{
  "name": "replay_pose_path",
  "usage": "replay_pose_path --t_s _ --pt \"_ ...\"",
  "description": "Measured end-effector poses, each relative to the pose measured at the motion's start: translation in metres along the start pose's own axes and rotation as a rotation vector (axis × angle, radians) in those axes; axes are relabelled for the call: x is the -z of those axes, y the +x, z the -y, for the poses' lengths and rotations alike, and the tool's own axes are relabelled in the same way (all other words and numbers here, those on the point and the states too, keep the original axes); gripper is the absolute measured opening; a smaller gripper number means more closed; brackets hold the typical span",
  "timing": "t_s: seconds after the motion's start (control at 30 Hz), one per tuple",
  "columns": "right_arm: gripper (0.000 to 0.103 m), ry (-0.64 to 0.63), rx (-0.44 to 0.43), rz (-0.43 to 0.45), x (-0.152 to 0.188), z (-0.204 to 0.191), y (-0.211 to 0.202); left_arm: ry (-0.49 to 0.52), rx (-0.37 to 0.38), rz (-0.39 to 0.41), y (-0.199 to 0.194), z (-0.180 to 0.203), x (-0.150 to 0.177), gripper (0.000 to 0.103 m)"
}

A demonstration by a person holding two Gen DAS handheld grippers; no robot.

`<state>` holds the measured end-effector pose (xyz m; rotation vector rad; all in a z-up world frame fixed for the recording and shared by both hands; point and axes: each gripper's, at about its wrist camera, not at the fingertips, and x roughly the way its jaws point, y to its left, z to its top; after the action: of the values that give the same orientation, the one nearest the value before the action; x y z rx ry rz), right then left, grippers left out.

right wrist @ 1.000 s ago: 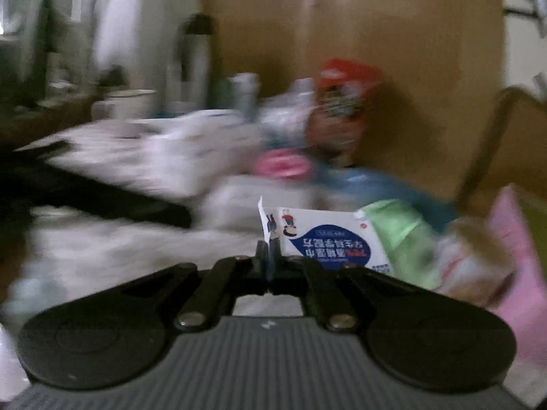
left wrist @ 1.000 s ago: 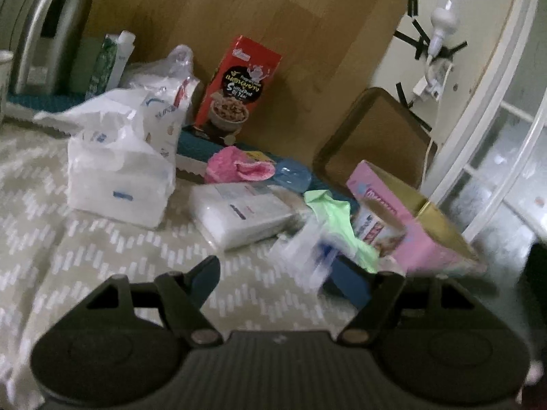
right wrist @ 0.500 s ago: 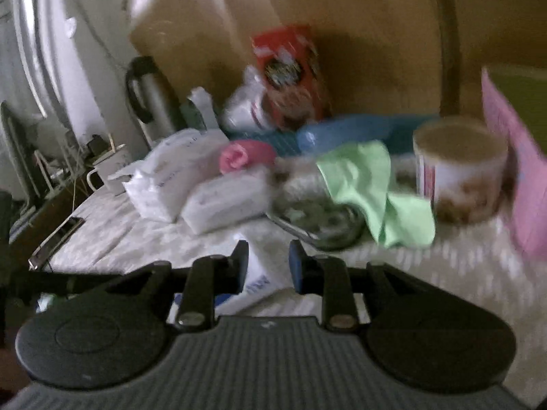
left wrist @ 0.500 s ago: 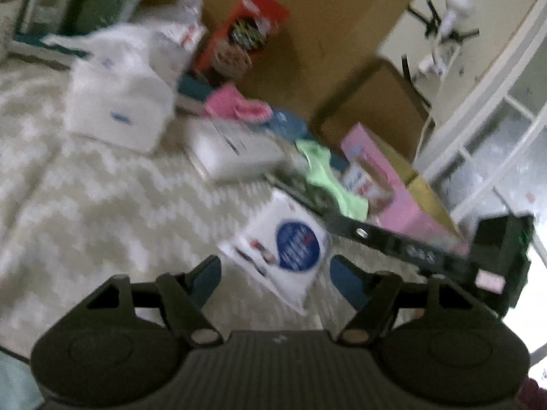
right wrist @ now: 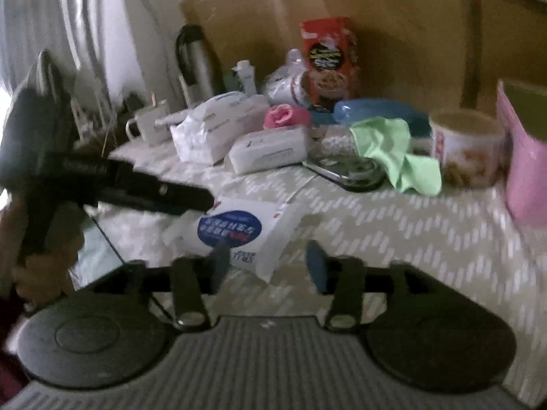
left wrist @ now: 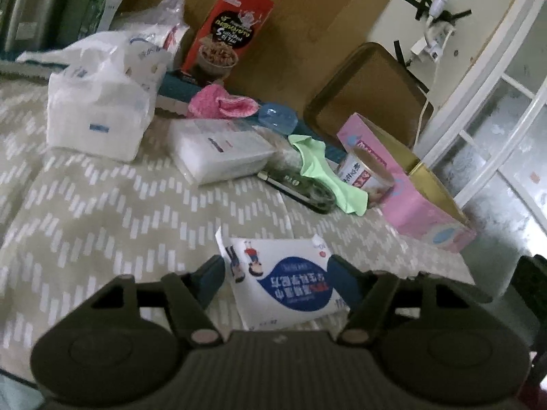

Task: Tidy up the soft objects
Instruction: 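Carry the white packet into the pink tin and release it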

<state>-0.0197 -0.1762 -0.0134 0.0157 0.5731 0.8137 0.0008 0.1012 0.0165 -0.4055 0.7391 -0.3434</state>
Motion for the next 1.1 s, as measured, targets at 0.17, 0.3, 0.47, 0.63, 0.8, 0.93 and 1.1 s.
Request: replay_pose_path --t_s 0.17,0.3,0.47,0.63,0.8,0.93,1.1 --pt "0.057 -0.150 0.009 -0.034 0.007 -0.019 0.015 0.082 -0.029 -0.029 0.009 0.014 0.008 0.064" --pt "0.053 -0.215 0.063 -0.014 0.011 -0.029 0.020 0.168 -0.062 -0.027 0.019 0.041 0.003 0.064" --pt "0.053 -0.200 0.183 0.129 0.004 -0.016 -0.014 0.286 0.038 0.033 0.034 0.097 -0.027 0.064" --pt "0.053 -0.196 0.377 0.252 -0.007 0.022 -0.058 0.373 0.129 0.051 0.087 0.168 -0.055 0.064" --pt "0.053 -0.114 0.522 0.292 -0.017 0.080 -0.084 0.408 0.175 0.029 0.152 0.220 -0.075 0.063" --pt "0.053 -0.024 0.590 0.303 -0.022 0.124 -0.092 0.398 0.177 -0.021 0.194 0.241 -0.078 0.063" --pt "0.057 0.066 0.738 0.285 -0.025 0.160 -0.082 0.378 0.145 -0.032 0.216 0.250 -0.074 0.064"
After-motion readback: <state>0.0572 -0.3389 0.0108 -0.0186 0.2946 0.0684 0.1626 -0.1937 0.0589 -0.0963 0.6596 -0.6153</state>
